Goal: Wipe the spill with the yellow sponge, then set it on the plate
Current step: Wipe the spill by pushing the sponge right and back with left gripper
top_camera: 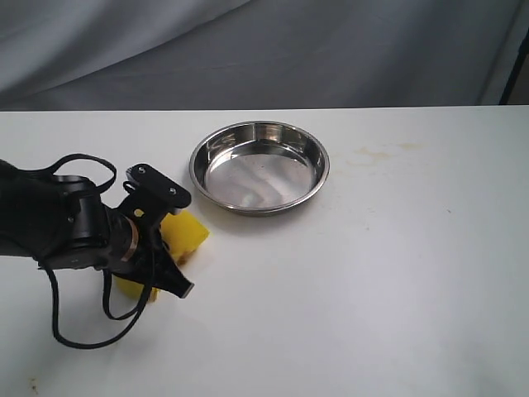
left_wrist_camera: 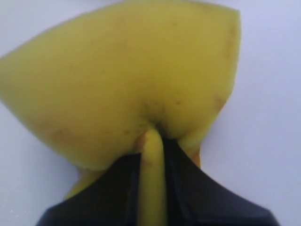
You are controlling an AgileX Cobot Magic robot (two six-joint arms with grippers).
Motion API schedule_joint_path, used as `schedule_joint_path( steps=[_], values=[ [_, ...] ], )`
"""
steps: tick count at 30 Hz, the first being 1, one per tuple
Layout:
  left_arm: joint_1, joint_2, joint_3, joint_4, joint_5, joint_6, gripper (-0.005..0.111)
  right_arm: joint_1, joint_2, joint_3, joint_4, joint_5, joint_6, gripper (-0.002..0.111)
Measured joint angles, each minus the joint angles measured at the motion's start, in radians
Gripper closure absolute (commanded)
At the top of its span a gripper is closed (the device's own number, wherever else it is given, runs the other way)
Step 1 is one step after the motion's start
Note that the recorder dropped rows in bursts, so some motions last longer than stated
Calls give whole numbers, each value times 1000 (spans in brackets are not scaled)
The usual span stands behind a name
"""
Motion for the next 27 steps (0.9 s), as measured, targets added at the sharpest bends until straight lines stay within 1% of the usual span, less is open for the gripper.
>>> schedule_joint_path(
  steps=[6,10,22,27],
  values=[
    [85,6,-2,-6,-38,0,107,0,0,0,0,0,0,108],
    [128,6,-4,-6,-44,0,107,0,0,0,0,0,0,108],
    [226,8,-6,-9,-33,-2,107,0,0,0,0,0,0,108],
    [237,8,-9,-11,-5,-2,107,0,0,0,0,0,0,108]
  ],
)
